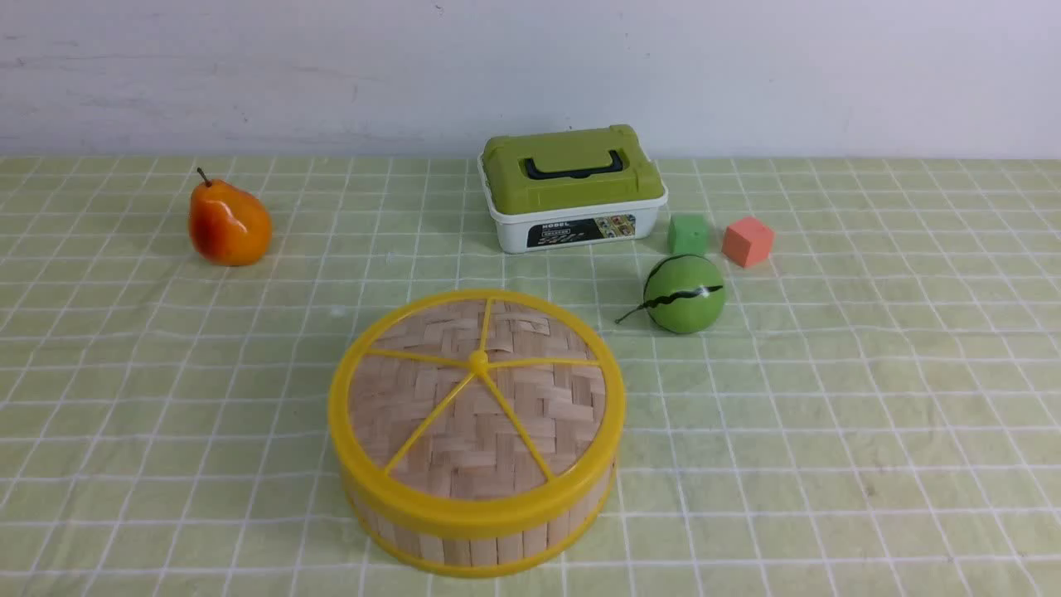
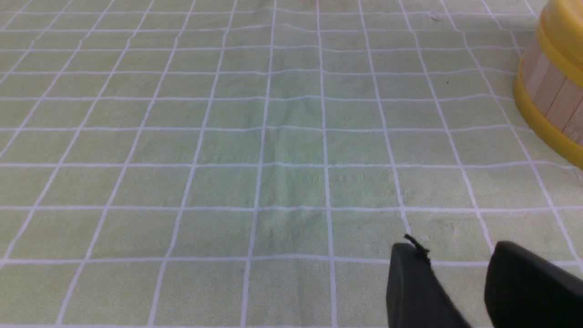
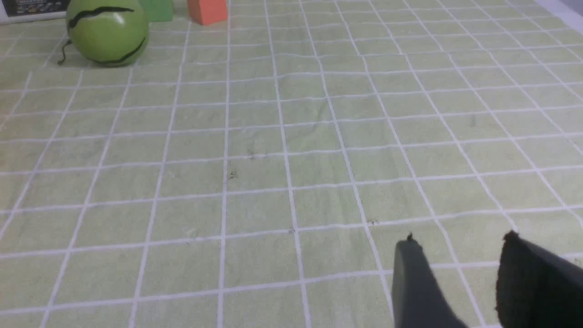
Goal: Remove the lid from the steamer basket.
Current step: Use the right arm to lift the lid of the steamer
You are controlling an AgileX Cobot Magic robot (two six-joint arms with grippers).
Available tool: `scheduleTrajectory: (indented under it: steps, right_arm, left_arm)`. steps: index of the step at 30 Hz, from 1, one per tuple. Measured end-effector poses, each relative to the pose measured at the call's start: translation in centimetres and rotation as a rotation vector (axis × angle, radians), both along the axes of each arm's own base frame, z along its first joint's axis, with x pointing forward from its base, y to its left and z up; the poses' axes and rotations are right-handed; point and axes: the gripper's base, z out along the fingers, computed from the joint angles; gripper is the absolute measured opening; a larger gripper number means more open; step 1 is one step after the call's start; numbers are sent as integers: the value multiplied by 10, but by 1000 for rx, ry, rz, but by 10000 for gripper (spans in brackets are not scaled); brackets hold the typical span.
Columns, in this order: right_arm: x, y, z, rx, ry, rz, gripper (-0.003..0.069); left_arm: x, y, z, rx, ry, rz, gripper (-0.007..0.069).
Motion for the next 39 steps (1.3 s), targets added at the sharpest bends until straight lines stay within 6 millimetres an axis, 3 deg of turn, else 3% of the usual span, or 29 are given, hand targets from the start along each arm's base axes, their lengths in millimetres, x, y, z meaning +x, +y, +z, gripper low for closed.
scheduleTrajectory:
  steps: [39]
  right_arm:
    - [0, 0, 0, 27, -2, -8, 241]
  left_arm:
    - [0, 0, 0, 0, 0, 0, 239]
